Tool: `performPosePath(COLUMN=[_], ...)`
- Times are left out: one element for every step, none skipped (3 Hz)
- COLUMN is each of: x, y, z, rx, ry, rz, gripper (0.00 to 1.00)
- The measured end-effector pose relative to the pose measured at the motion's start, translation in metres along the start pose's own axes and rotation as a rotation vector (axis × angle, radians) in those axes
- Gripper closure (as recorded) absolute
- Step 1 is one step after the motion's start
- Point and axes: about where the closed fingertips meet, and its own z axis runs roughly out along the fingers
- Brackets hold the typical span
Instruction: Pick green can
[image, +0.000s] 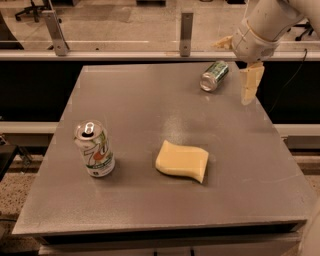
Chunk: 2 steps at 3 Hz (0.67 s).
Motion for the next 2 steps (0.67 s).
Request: performPosePath(x=[0.002, 0.010], y=[-0.021, -0.034], z=[0.031, 0.058], rx=[-0.016, -0.041], ry=[0.022, 0.077], rz=[-0.143, -0.276], gripper=[0.00, 0.00])
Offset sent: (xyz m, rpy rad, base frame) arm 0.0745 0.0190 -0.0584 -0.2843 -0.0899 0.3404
